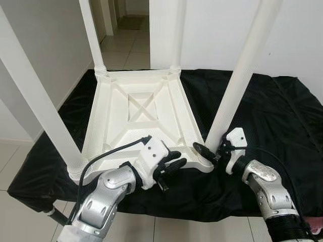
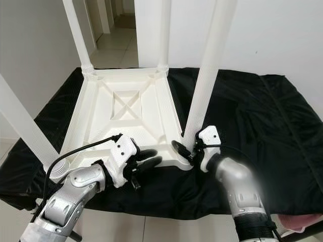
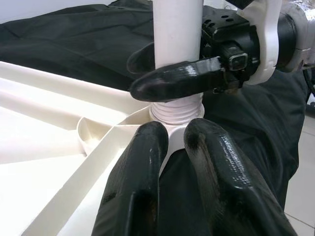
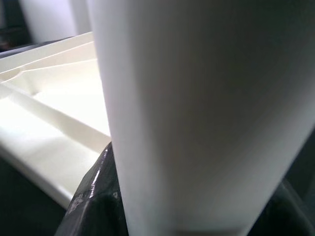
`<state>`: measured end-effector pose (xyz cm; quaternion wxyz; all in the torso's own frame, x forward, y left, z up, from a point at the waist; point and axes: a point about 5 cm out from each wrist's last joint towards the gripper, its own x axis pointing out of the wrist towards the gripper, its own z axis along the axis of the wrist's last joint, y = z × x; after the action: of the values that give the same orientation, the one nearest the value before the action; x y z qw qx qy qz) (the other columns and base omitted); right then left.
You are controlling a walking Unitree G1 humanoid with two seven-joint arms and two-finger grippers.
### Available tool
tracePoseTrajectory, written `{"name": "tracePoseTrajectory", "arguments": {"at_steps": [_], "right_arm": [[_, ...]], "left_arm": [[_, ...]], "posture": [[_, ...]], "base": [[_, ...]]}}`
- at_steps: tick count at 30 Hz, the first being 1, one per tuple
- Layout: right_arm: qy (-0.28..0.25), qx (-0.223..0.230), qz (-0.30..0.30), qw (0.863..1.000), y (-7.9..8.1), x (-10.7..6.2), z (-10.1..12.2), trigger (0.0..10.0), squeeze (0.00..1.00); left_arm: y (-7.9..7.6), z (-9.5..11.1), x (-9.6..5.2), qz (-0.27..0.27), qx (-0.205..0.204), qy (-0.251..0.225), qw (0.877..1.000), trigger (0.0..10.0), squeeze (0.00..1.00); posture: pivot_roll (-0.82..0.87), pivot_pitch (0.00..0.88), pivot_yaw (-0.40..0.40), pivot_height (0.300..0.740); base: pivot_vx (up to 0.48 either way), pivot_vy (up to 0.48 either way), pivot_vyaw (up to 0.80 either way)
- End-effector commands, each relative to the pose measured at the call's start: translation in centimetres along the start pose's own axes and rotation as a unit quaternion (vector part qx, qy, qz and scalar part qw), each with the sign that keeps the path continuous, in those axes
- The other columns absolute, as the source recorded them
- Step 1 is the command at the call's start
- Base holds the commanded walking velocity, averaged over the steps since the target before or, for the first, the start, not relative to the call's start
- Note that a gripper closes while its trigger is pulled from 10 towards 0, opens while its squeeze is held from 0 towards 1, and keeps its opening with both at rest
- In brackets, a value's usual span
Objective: Building children table
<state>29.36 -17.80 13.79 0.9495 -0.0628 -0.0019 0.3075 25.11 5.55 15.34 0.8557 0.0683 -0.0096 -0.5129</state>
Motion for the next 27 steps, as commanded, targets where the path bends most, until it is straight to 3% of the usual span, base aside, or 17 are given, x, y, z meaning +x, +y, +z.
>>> {"name": "tracePoseTrajectory", "arguments": {"at_steps": [1,8,12,14,15,17,20,27], "right_arm": [[0.024,0.012,-0.037,0.999,0.2,0.0,-0.8,10.0,0.00],[0.024,0.027,-0.121,0.992,1.5,-0.1,-0.7,10.0,0.00],[0.032,0.054,-0.200,0.978,3.1,-0.2,-1.2,10.0,0.00],[0.032,0.054,-0.200,0.978,3.1,-0.2,-1.2,10.0,0.00],[0.041,0.062,-0.256,0.964,3.6,-0.1,-1.5,10.0,0.00],[0.041,0.062,-0.256,0.964,3.6,-0.1,-1.5,10.0,0.00],[0.043,0.081,-0.324,0.942,4.0,0.2,-1.4,10.0,0.00],[0.045,0.095,-0.346,0.932,5.2,0.9,-1.1,10.0,0.00]], "left_arm": [[0.1,-0.4,-0.1,0.016,-0.002,0.007,1.000,10.0,0.00],[0.0,-0.5,0.0,0.015,-0.003,0.008,1.000,10.0,0.00],[-0.1,-0.8,-0.2,0.015,-0.005,0.011,1.000,10.0,0.00],[-0.1,-0.8,-0.2,0.015,-0.005,0.011,1.000,10.0,0.00],[-0.1,-0.7,-0.3,0.016,-0.005,0.012,1.000,10.0,0.00],[-0.1,-0.7,-0.3,0.016,-0.005,0.012,1.000,10.0,0.00],[0.1,-0.7,-0.4,0.021,-0.004,0.013,1.000,10.0,0.00],[0.1,-0.8,-0.6,0.023,-0.004,0.016,1.000,10.0,0.00]], "posture": [[-0.06,0.001,0.031,0.740],[-0.06,0.004,0.029,0.740],[-0.06,0.011,0.028,0.740],[-0.06,0.011,0.028,0.740],[-0.05,0.014,0.026,0.740],[-0.05,0.014,0.026,0.740],[-0.03,0.009,0.024,0.740],[-0.03,0.009,0.027,0.740]], "base": [[0.000,0.000,0.00],[0.000,0.000,0.00],[0.000,0.000,0.00],[0.000,0.000,0.00],[0.000,0.000,0.00],[0.000,0.000,0.00],[0.000,0.000,0.00],[0.000,0.000,0.00]]}}
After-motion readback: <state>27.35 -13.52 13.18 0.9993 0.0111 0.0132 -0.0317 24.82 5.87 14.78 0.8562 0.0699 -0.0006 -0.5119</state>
